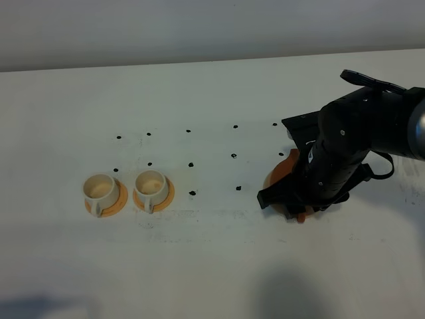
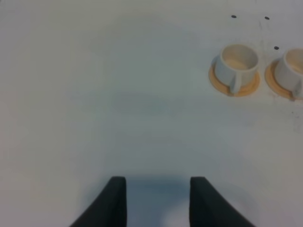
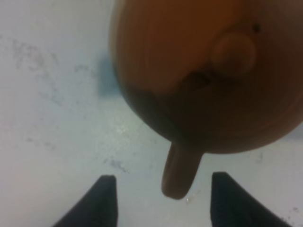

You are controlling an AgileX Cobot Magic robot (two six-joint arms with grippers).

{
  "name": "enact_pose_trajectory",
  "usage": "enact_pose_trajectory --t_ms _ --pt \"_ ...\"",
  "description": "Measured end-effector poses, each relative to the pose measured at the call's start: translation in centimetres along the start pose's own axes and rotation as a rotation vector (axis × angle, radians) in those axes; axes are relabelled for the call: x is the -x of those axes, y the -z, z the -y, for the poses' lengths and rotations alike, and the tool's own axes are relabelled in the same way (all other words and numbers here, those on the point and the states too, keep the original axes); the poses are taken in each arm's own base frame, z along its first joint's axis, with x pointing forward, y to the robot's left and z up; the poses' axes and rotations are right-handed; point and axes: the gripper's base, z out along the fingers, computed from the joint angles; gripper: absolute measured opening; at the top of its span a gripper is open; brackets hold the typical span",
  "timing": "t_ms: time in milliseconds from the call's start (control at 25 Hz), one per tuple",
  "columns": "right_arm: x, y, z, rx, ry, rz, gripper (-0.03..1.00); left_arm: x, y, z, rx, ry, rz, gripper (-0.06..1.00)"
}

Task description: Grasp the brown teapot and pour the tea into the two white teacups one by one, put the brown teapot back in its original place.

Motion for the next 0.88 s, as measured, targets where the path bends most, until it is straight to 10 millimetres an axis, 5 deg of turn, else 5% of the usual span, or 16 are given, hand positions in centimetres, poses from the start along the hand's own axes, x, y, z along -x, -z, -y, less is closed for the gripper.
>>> enact_pose_trajectory --t_ms 880 --pt "0.48 -0.44 0.39 0.003 -0.014 0.024 0.46 0.0 0.0 -0.01 0.001 0.0 0.0 0.33"
